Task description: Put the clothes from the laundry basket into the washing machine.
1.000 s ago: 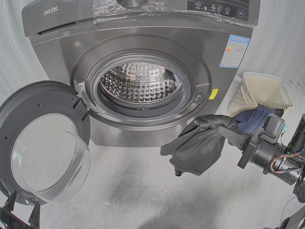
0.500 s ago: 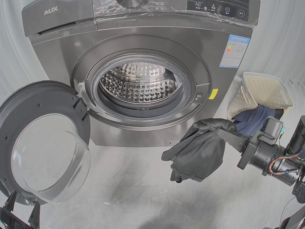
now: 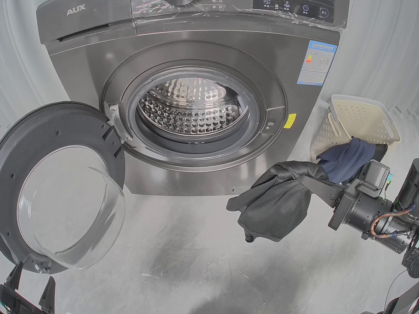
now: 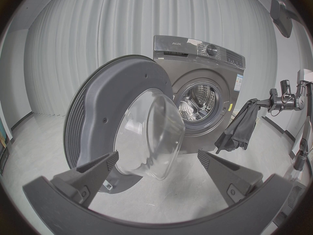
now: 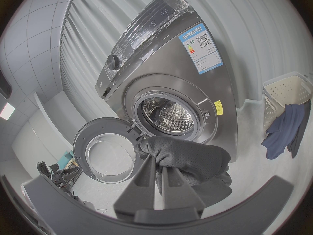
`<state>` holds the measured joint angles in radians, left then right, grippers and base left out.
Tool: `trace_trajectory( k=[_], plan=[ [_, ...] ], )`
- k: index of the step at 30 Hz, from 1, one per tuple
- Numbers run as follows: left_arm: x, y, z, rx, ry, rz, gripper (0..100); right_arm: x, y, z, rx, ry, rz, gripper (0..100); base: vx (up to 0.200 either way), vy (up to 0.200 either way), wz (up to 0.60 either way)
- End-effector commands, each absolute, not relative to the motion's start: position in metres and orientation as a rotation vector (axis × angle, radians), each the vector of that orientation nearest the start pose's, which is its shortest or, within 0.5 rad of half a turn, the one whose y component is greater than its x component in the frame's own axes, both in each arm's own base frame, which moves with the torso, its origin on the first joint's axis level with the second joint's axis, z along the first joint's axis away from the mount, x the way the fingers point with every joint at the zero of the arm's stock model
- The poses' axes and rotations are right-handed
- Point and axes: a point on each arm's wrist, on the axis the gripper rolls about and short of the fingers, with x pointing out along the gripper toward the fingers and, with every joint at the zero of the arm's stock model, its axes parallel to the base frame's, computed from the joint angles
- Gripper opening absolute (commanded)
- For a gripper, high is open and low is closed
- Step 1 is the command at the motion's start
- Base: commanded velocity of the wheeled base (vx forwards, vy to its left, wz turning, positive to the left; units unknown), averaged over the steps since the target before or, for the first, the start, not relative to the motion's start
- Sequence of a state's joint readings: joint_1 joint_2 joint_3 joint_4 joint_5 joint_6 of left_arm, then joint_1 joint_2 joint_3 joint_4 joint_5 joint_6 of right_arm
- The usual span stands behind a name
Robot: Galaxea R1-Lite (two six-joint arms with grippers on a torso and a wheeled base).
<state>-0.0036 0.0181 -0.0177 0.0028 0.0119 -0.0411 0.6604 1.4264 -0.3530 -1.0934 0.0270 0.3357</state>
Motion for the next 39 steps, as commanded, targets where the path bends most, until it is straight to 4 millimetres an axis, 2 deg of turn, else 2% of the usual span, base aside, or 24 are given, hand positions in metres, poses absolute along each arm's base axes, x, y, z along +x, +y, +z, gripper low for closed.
trace_trajectory(
  k=[1, 5, 17, 23, 28, 39],
  plan=[
    [-0.023, 0.0, 0.077, -0.041, 0.003, 0.009, 100, 0.165, 0.128, 0.181, 0.328, 0.097, 0.682, 0, 0.0, 0.0, 0.0],
    [-0.023, 0.0, 0.077, -0.041, 0.003, 0.009, 100, 0.166, 0.126, 0.182, 0.327, 0.09, 0.672, 0, 0.0, 0.15, 0.0],
    [-0.023, 0.0, 0.077, -0.043, 0.003, 0.009, 100, 0.165, 0.125, 0.181, 0.323, 0.077, 0.674, 0, 0.0, 0.0, 0.0],
    [-0.023, 0.0, 0.077, -0.043, 0.003, 0.009, 100, 0.165, 0.126, 0.181, 0.321, 0.079, 0.677, 0, 0.0, 0.2, 0.0],
    [-0.023, 0.0, 0.077, -0.043, 0.003, 0.009, 100, 0.164, 0.128, 0.182, 0.319, 0.075, 0.687, 0, 0.0, 0.0, 0.0],
    [-0.023, 0.0, 0.076, -0.02, 0.003, 0.009, 100, 0.163, 0.15, 0.187, 0.289, 0.036, 0.764, 0, 0.0, 0.0, 0.0]
  ],
)
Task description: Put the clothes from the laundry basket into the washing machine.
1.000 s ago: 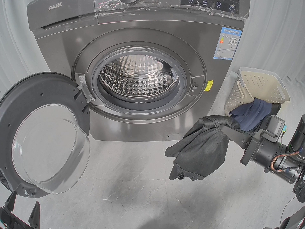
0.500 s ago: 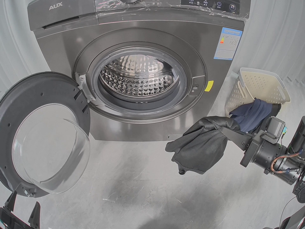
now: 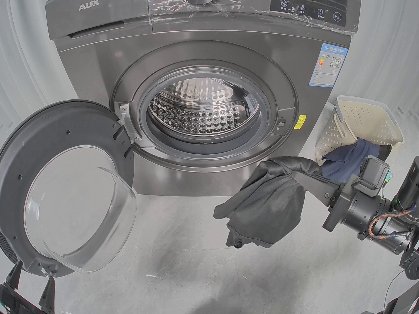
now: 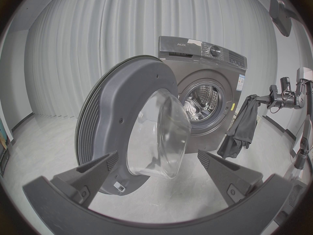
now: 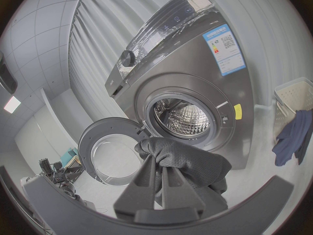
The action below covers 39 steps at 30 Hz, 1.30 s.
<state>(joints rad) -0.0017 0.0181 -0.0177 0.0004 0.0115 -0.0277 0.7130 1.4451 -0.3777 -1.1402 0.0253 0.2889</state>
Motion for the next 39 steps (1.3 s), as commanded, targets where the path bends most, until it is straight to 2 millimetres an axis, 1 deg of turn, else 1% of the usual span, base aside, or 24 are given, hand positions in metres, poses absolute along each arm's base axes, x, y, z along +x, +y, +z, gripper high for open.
trace_trajectory(
  k=[1, 7, 15, 20, 21, 23, 31, 39],
  plan=[
    [-0.023, 0.0, 0.076, -0.012, 0.003, 0.009, 100, 0.165, 0.152, 0.186, 0.28, 0.037, 0.762, 0, 0.0, 0.0, 0.0],
    [-0.023, 0.0, 0.076, 0.008, 0.003, 0.006, 100, 0.179, 0.166, 0.183, 0.249, 0.035, 0.707, 0, 0.0, 0.0, 0.0],
    [-0.023, 0.0, 0.076, 0.008, -0.003, 0.0, 100, 0.18, 0.189, 0.186, 0.271, 0.018, 0.729, 0, 0.0, 0.0, 0.0],
    [-0.023, -0.001, 0.076, 0.038, -0.005, -0.021, 100, 0.19, 0.206, 0.19, 0.309, -0.056, 0.733, 0, 0.0, 0.0, 0.0],
    [-0.023, -0.001, 0.076, 0.038, -0.005, -0.023, 100, 0.19, 0.206, 0.19, 0.309, -0.056, 0.733, 0, 0.0, 0.0, 0.0],
    [-0.023, -0.001, 0.076, 0.049, -0.007, -0.035, 100, 0.191, 0.214, 0.191, 0.319, -0.069, 0.731, 0, 0.0, 0.0, 0.0],
    [-0.023, -0.001, 0.077, 0.058, -0.009, -0.041, 100, 0.192, 0.222, 0.19, 0.323, -0.071, 0.739, 0, 0.0, 0.0, 0.0],
    [-0.023, -0.001, 0.077, 0.057, -0.013, -0.043, 100, 0.199, 0.23, 0.193, 0.344, -0.113, 0.742, 0, 0.0, 0.0, 0.0]
  ],
)
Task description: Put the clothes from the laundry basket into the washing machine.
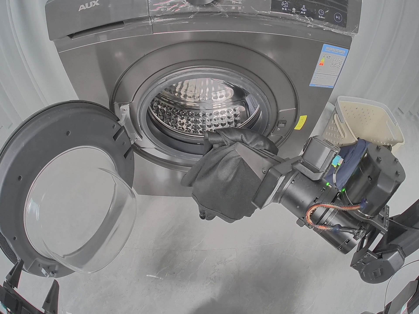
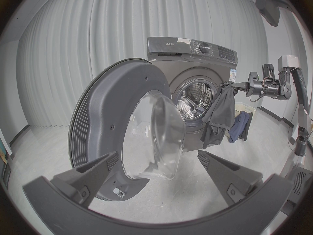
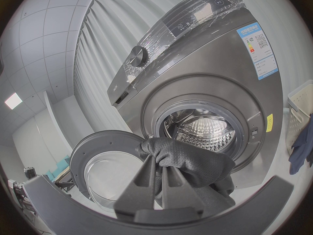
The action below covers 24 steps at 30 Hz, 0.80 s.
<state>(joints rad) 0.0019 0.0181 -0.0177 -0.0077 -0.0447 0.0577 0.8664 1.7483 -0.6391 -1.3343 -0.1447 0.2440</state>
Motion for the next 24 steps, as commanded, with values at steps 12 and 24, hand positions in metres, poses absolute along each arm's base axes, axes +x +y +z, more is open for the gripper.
trace_trajectory(
  k=[12, 24],
  plan=[
    [0.019, -0.009, 0.164, -0.07, 0.052, -0.433, 100, 0.208, 0.243, 0.203, 0.364, -0.157, 0.761, 0, 0.0, 0.0, 0.0],
    [0.103, -0.046, 0.16, -0.098, 0.34, -0.725, 100, 0.221, 0.243, 0.194, 0.359, -0.146, 0.719, 0, 0.0, 0.0, 0.0]
  ],
)
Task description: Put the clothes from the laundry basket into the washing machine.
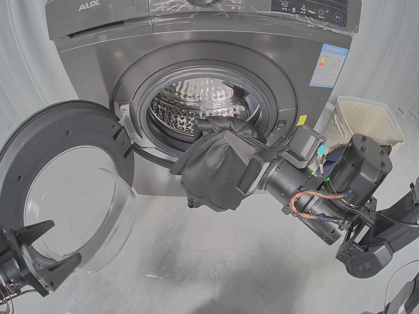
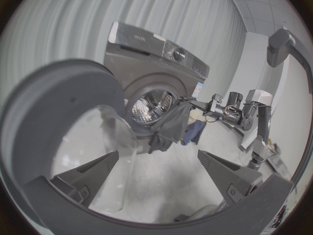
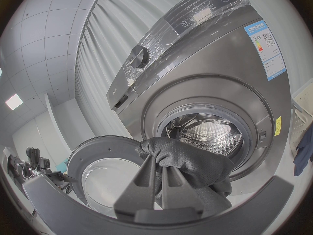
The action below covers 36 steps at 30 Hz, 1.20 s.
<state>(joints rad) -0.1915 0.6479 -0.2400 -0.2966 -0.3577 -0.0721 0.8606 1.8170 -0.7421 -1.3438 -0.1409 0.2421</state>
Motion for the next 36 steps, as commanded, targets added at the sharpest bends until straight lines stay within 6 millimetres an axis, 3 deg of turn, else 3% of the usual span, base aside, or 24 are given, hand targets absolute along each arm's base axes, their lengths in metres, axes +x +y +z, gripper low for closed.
trace_trajectory(
  k=[1, 5, 14, 36],
  plan=[
    [0.118, -0.055, 0.157, -0.091, 0.347, -0.746, 100, 0.221, 0.243, 0.194, 0.36, -0.145, 0.708, 0, 0.0, 0.0, 0.0],
    [0.144, -0.073, 0.148, -0.079, 0.368, -0.751, 100, 0.221, 0.242, 0.196, 0.363, -0.153, 0.701, 0, 0.0, 0.0, 0.0],
    [0.177, -0.099, 0.139, -0.089, 0.376, -0.784, 100, 0.228, 0.242, 0.207, 0.382, -0.186, 0.685, 0, 0.0, 0.0, 0.0],
    [0.232, -0.14, 0.135, -0.185, 0.441, -0.81, 100, 0.222, 0.245, 0.207, 0.411, -0.18, 0.706, 0, 0.0, 0.0, 0.0]
  ],
)
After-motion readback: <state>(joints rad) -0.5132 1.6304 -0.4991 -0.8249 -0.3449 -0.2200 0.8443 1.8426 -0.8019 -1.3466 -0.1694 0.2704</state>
